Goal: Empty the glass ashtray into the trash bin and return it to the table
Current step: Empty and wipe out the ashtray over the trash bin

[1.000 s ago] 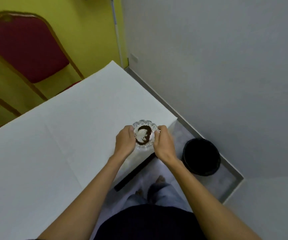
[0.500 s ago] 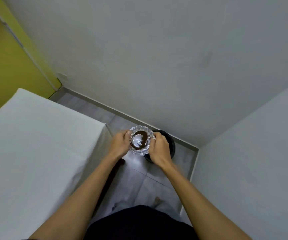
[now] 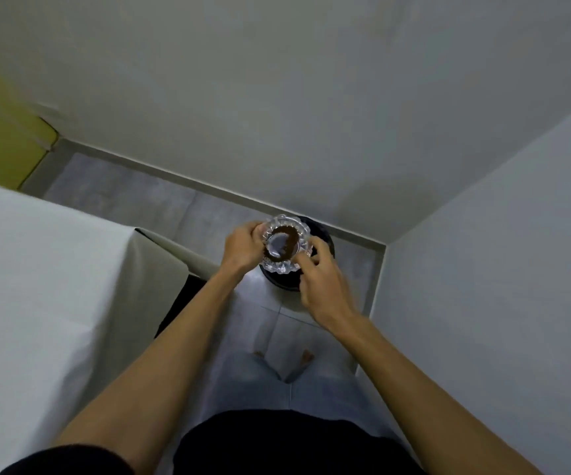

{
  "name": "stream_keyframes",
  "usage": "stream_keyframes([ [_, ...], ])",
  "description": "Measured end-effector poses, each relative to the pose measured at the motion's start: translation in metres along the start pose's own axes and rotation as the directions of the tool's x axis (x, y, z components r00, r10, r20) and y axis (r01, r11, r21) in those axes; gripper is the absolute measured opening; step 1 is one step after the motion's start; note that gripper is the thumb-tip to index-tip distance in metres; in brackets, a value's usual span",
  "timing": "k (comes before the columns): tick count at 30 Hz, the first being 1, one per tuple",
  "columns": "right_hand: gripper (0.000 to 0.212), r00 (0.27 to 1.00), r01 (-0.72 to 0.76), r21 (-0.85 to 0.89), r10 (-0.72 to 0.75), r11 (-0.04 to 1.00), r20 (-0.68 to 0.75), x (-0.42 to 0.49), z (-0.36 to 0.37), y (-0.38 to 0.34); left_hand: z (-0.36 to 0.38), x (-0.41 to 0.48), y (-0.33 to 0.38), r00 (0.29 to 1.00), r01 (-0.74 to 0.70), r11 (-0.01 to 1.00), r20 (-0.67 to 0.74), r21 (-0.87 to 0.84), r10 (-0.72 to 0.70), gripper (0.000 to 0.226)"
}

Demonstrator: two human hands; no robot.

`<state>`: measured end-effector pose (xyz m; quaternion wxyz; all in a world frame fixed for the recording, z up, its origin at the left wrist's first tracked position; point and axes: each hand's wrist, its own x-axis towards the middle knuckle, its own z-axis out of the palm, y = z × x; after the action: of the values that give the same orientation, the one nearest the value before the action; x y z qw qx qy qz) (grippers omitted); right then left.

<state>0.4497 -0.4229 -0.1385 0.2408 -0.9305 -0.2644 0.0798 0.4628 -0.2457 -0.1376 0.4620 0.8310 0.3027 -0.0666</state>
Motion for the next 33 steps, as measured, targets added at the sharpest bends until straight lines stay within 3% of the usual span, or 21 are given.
stream_keyframes([
  [9, 0.015, 0.979, 0.204, -0.083, -0.203, 0.975, 0.022, 0.031, 0.144, 0.117, 0.099, 0.098, -0.117, 0.982, 0.074, 0.995, 0.169, 0.060, -0.083, 0.034],
  [15, 0.014, 0.948, 0.319, -0.187, -0.317, 0.929, 0.043, 0.060, 0.230, 0.183, 0.162, 0.158, -0.189, 0.963, 0.139, 0.990, 0.232, 0.001, -0.135, 0.033],
  [23, 0.025, 0.932, 0.356, -0.168, -0.363, 0.919, -0.016, 0.080, 0.347, 0.256, 0.212, 0.234, -0.272, 0.952, -0.036, 0.980, 0.306, 0.196, -0.026, 0.036],
  [25, 0.026, 0.929, 0.356, -0.159, -0.367, 0.921, -0.051, 0.086, 0.366, 0.266, 0.225, 0.244, -0.283, 0.975, -0.096, 0.973, 0.216, 0.211, 0.050, 0.031],
  [27, 0.024, 0.923, 0.363, -0.153, -0.378, 0.919, -0.079, 0.091, 0.379, 0.271, 0.238, 0.249, -0.294, 0.984, -0.175, 0.968, 0.018, 0.182, 0.175, 0.030],
  [30, 0.026, 0.918, 0.362, -0.170, -0.382, 0.916, -0.102, 0.099, 0.393, 0.277, 0.258, 0.256, -0.313, 0.921, -0.215, 0.949, -0.276, 0.230, 0.276, 0.033],
  [33, 0.032, 0.930, 0.334, -0.144, -0.350, 0.932, -0.109, 0.103, 0.403, 0.279, 0.274, 0.259, -0.327, 0.909, -0.211, 0.964, -0.329, 0.165, 0.255, 0.040],
])
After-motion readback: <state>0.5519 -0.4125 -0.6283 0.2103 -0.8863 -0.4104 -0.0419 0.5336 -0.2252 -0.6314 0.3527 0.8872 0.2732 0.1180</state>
